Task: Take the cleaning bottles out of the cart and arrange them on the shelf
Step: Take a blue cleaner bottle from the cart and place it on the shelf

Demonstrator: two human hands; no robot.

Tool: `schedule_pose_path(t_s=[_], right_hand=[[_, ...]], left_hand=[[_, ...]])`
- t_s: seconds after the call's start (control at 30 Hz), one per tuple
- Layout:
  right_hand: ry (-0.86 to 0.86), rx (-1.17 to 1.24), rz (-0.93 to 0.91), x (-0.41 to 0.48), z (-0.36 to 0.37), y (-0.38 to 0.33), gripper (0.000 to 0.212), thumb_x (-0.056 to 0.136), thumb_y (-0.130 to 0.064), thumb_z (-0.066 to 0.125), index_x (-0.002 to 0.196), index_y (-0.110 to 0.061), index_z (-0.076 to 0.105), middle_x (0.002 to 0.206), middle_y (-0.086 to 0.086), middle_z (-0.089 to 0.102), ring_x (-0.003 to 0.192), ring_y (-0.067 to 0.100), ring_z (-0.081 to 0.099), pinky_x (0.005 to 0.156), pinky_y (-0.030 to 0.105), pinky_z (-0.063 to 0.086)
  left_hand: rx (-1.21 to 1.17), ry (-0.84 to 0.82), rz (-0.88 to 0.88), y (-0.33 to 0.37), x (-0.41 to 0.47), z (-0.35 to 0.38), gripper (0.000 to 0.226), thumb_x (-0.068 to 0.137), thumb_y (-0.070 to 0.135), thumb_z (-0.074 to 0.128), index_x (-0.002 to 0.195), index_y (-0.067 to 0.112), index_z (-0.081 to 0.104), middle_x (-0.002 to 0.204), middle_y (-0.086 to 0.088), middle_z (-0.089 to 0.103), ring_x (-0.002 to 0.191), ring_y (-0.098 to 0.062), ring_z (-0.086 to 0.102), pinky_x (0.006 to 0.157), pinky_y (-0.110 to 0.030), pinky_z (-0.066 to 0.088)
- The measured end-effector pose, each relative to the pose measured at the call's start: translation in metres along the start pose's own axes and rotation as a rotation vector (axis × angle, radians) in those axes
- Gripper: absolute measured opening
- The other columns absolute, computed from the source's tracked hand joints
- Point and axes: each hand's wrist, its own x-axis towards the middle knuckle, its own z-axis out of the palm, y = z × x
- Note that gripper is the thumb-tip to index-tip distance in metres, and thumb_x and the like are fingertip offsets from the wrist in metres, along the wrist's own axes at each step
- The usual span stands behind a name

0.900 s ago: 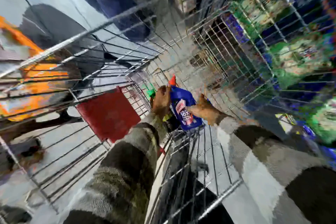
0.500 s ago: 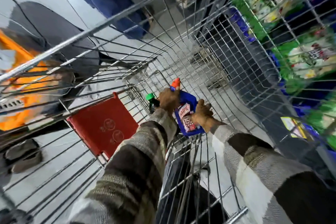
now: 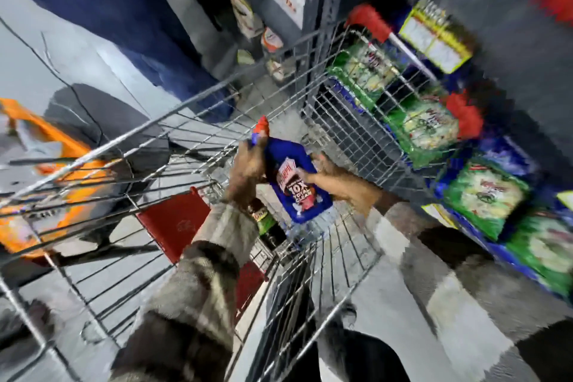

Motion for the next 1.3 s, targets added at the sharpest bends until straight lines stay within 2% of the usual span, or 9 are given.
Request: schedule_pose_path(t_s=[0.07, 0.17, 0.3, 0.6, 0.77, 0.9, 1.0, 1.13, 1.3], right_hand=[[0.017, 0.062, -0.124, -0.045, -0.016, -0.020, 0.044, 0.091, -0.034, 0.065, 0.130, -0.030, 0.046, 0.109, -0.004, 0.063, 0.103, 0.019, 0.063, 0.068, 0.015, 0.052], [0.064, 0.173, -0.247, -0.114, -0.046, -0.035, 0.038, 0.084, -0.044, 0.071, 0.117, -0.039, 0.054, 0.103, -0.016, 0.072, 0.103, 0.013, 0.069, 0.086, 0.024, 0.055], [0.185, 0.336, -0.399, -0.222, -0.086, -0.038, 0.020, 0.090, -0.032, 0.067, 0.110, -0.034, 0.066, 0.113, -0.005, 0.075, 0.109, 0.021, 0.069, 0.099, 0.036, 0.052], [0.577, 0.554, -0.582, -0.400, -0.167, 0.031, 0.018, 0.093, -0.020, 0.061, 0.110, -0.026, 0.066, 0.101, -0.010, 0.076, 0.088, 0.000, 0.069, 0.079, 0.014, 0.053], [0.773, 0.511, -0.565, -0.444, -0.210, 0.115, 0.026, 0.088, -0.026, 0.067, 0.112, -0.033, 0.061, 0.109, -0.011, 0.072, 0.103, 0.009, 0.065, 0.099, 0.031, 0.050], [0.895, 0.549, -0.577, -0.462, -0.244, 0.178, 0.036, 0.081, -0.010, 0.062, 0.112, -0.023, 0.052, 0.109, 0.001, 0.062, 0.098, 0.008, 0.058, 0.088, 0.017, 0.051], [0.976, 0.512, -0.581, -0.466, -0.275, 0.225, 0.043, 0.089, 0.006, 0.057, 0.125, -0.012, 0.042, 0.121, 0.013, 0.056, 0.094, -0.009, 0.060, 0.090, 0.013, 0.050], [1.100, 0.520, -0.525, -0.473, -0.318, 0.265, 0.056, 0.089, 0.012, 0.055, 0.140, -0.001, 0.036, 0.128, 0.016, 0.055, 0.112, 0.012, 0.052, 0.104, 0.034, 0.047], [1.221, 0.442, -0.465, -0.445, -0.375, 0.315, 0.064, 0.074, -0.015, 0.063, 0.133, -0.030, 0.046, 0.127, 0.012, 0.065, 0.118, 0.029, 0.062, 0.102, 0.056, 0.049]], left_hand=[[-0.067, -0.006, 0.016, 0.059, -0.047, -0.005, 0.089, 0.066, 0.095, 0.049, 0.108, 0.019, 0.067, 0.104, -0.011, 0.074, 0.093, -0.029, 0.073, 0.069, -0.048, 0.064], [-0.134, -0.042, 0.121, 0.122, -0.104, 0.004, 0.054, 0.088, 0.068, 0.056, 0.093, 0.015, 0.067, 0.077, 0.000, 0.070, 0.069, -0.016, 0.068, 0.050, -0.028, 0.059], [-0.158, -0.137, 0.325, 0.190, -0.190, 0.041, 0.040, 0.093, 0.053, 0.060, 0.091, 0.015, 0.071, 0.067, 0.007, 0.070, 0.052, -0.003, 0.065, 0.043, -0.020, 0.053], [-0.020, -0.330, 0.651, 0.260, -0.342, 0.178, 0.067, 0.067, 0.081, 0.062, 0.070, 0.014, 0.068, 0.080, -0.025, 0.073, 0.068, -0.019, 0.060, 0.073, -0.055, 0.059], [0.016, -0.481, 0.775, 0.241, -0.417, 0.273, 0.048, 0.074, 0.071, 0.066, 0.071, 0.023, 0.069, 0.068, -0.007, 0.067, 0.067, -0.018, 0.053, 0.063, -0.050, 0.051], [0.152, -0.598, 0.936, 0.214, -0.457, 0.350, 0.060, 0.075, 0.073, 0.056, 0.075, 0.013, 0.062, 0.065, -0.006, 0.054, 0.063, -0.021, 0.045, 0.061, -0.045, 0.039], [0.250, -0.650, 1.009, 0.197, -0.480, 0.402, 0.058, 0.075, 0.071, 0.052, 0.094, 0.017, 0.065, 0.089, -0.017, 0.073, 0.085, -0.041, 0.068, 0.080, -0.054, 0.055], [0.306, -0.668, 1.102, 0.182, -0.517, 0.444, 0.054, 0.082, 0.060, 0.047, 0.109, 0.016, 0.063, 0.106, -0.013, 0.073, 0.104, -0.037, 0.067, 0.094, -0.050, 0.052], [0.308, -0.696, 1.122, 0.170, -0.530, 0.489, 0.050, 0.078, 0.069, 0.044, 0.106, 0.030, 0.058, 0.111, -0.010, 0.072, 0.109, -0.035, 0.066, 0.099, -0.053, 0.051]])
